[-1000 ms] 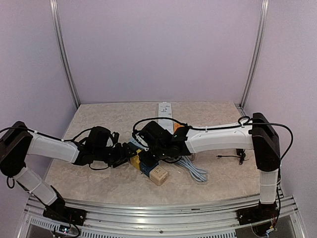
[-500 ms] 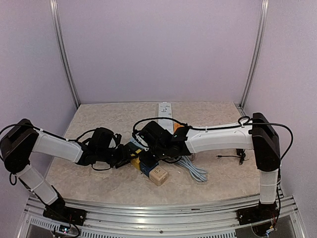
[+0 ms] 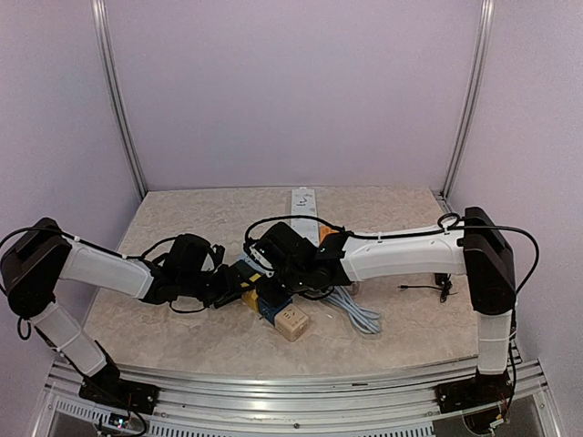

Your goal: Pull the plug off the socket

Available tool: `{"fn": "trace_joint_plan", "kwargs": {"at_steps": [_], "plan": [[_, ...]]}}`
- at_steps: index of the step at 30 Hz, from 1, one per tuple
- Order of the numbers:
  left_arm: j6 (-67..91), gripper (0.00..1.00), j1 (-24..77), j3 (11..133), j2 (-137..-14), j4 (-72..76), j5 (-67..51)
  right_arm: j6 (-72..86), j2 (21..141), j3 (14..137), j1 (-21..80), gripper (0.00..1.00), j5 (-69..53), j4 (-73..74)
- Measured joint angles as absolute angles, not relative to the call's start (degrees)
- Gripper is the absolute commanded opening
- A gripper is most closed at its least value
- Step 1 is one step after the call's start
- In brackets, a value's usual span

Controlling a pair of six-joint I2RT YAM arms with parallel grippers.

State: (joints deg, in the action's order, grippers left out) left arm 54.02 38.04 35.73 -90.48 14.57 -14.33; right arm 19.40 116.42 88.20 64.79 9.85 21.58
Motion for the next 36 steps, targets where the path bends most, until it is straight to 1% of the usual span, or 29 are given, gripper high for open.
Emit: {"fn": "trace_joint_plan", "kwargs": {"at_steps": [24,36], "plan": [[54.0,0.5,38.04,35.75,-90.5,15.27,-13.5,22.79,115.48,85.95,63.18,0.0,6.42,18.35],[53.98,0.49,38.46,35.75,-90.74,15.4,-13.5,22.0,116.2,87.92,65.01,0.0,11.14,21.85]]}}
